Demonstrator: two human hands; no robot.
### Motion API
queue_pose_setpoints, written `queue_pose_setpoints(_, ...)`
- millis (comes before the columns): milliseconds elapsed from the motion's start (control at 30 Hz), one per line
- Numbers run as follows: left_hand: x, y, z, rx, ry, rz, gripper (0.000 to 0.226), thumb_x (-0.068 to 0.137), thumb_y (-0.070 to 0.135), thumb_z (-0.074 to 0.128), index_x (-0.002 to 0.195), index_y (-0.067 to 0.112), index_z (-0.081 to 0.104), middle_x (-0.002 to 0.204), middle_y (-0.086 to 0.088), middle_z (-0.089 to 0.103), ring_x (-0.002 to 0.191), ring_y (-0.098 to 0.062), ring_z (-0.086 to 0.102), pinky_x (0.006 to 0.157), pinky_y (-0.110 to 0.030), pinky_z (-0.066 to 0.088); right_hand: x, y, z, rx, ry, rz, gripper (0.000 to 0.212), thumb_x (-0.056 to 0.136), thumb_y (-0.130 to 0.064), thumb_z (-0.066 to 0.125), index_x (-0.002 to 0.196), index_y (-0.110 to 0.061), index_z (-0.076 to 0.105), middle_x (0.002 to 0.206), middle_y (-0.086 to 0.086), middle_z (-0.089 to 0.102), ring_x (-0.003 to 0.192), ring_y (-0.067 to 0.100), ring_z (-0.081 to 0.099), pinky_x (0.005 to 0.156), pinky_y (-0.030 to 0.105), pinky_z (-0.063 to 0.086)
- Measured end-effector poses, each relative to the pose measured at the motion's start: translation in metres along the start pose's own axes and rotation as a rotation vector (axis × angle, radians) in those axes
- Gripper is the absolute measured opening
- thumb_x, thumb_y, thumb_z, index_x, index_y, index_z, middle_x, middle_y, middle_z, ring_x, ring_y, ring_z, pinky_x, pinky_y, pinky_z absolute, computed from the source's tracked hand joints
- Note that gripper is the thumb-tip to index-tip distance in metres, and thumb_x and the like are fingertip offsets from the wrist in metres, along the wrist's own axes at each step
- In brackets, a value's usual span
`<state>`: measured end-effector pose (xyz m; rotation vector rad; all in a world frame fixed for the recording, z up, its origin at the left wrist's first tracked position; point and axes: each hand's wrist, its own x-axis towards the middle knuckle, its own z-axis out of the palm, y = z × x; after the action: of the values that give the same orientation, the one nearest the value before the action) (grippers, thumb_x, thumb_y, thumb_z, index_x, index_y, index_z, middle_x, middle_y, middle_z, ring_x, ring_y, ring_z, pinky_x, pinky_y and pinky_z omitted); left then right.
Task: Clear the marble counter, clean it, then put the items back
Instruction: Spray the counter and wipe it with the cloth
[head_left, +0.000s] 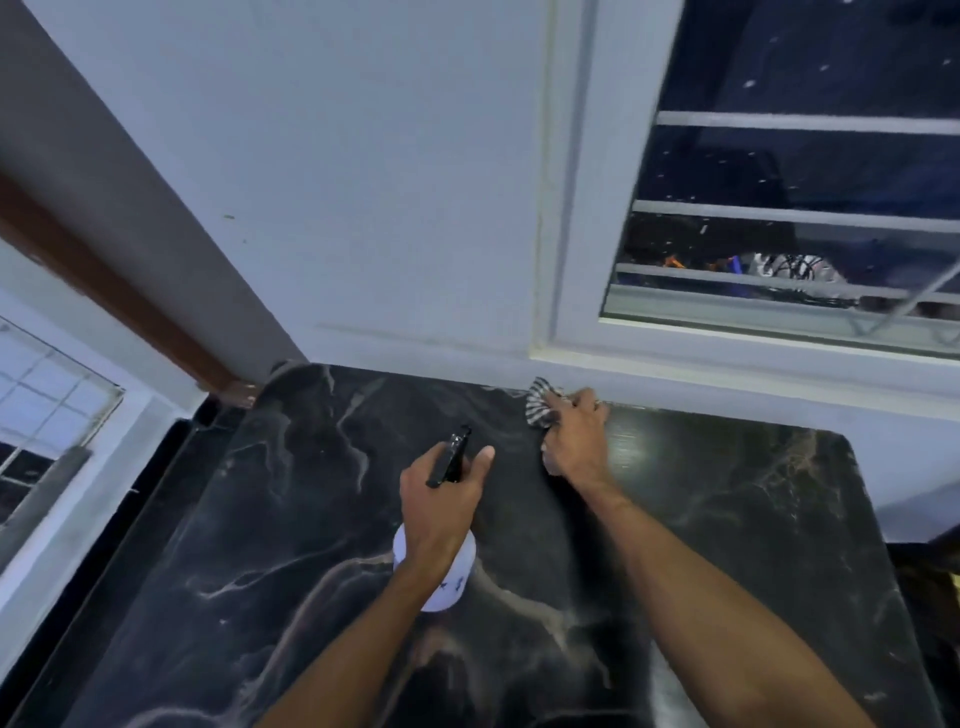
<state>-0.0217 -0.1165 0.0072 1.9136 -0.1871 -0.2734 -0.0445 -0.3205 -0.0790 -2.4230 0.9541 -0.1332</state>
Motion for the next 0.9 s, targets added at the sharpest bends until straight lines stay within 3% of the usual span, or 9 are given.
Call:
queue_pose_setpoints(100, 0.036, -0.011, -0.046, 0.006, 0.012, 0.004, 0.047, 0.086, 0.032, 0.084, 0.057, 0.015, 0.052, 0.050, 0.002, 0.053, 0.049, -0.008, 0.047, 0.056, -0.018, 0.042, 0.009, -0.007, 0.009, -0.035, 0.143, 0.204, 0.052, 0.079, -0.004, 0.056, 0.128, -0.019, 0.063, 0.126, 0.017, 0.040, 0.110, 0.043, 0.039, 0.095, 0.052, 0.046)
queue_pose_setpoints(167, 0.054, -0.016, -0.077, 0.022, 0.028, -0.002, 0.045, 0.086, 0.034, 0.084, 0.057, 0.018, 0.053, 0.051, 0.004, 0.055, 0.050, -0.008, 0.051, 0.056, -0.013, 0.041, 0.011, -0.040, 0.028, -0.061, 0.157, 0.232, 0.051, 0.079, -0.004, 0.056, 0.129, -0.017, 0.060, 0.128, 0.019, 0.038, 0.111, 0.044, 0.037, 0.095, 0.054, 0.045)
queue_pose_setpoints(367, 0.099, -0.034, -0.165, 0.034, 0.087, -0.032, 0.045, 0.087, 0.033, 0.083, 0.057, 0.016, 0.054, 0.051, 0.006, 0.060, 0.055, -0.008, 0.059, 0.063, -0.019, 0.045, 0.020, -0.192, 0.110, -0.058, -0.135, -0.118, 0.059, 0.085, -0.006, 0.050, 0.139, -0.029, 0.052, 0.140, 0.011, 0.033, 0.126, 0.041, 0.031, 0.094, 0.053, 0.051)
queue_pose_setpoints(467, 0.118, -0.049, -0.198, 0.022, 0.102, -0.047, 0.041, 0.085, 0.035, 0.084, 0.060, 0.015, 0.059, 0.056, 0.003, 0.062, 0.061, -0.013, 0.060, 0.070, -0.033, 0.052, 0.028, -0.199, 0.112, -0.025, -0.085, -0.005, 0.060, 0.086, -0.002, 0.047, 0.139, -0.029, 0.055, 0.133, 0.010, 0.035, 0.121, 0.038, 0.032, 0.094, 0.054, 0.049)
queue_pose_setpoints(567, 0.133, -0.063, -0.225, 0.002, 0.135, -0.077, 0.041, 0.084, 0.037, 0.084, 0.058, 0.018, 0.059, 0.055, 0.005, 0.062, 0.059, -0.015, 0.061, 0.072, -0.034, 0.053, 0.026, -0.233, 0.132, -0.052, -0.036, 0.006, 0.059, 0.086, 0.000, 0.046, 0.140, -0.024, 0.052, 0.137, 0.013, 0.033, 0.122, 0.042, 0.029, 0.095, 0.055, 0.048)
queue_pose_setpoints(733, 0.147, -0.074, -0.252, 0.002, 0.152, -0.089, 0.040, 0.084, 0.038, 0.084, 0.058, 0.022, 0.058, 0.051, 0.008, 0.059, 0.053, -0.014, 0.057, 0.066, -0.035, 0.054, 0.031, -0.314, 0.185, -0.130, -0.180, -0.378, 0.063, 0.085, -0.008, 0.052, 0.143, -0.033, 0.047, 0.136, 0.010, 0.034, 0.119, 0.036, 0.033, 0.088, 0.049, 0.050)
queue_pose_setpoints(900, 0.151, -0.088, -0.285, -0.004, 0.216, -0.059, 0.041, 0.087, 0.035, 0.083, 0.058, 0.021, 0.056, 0.053, 0.005, 0.058, 0.052, -0.011, 0.052, 0.065, -0.032, 0.052, 0.066, -0.346, 0.194, -0.156, -0.133, -0.250, 0.059, 0.086, -0.006, 0.051, 0.142, -0.024, 0.049, 0.137, 0.015, 0.034, 0.122, 0.043, 0.034, 0.102, 0.052, 0.043)
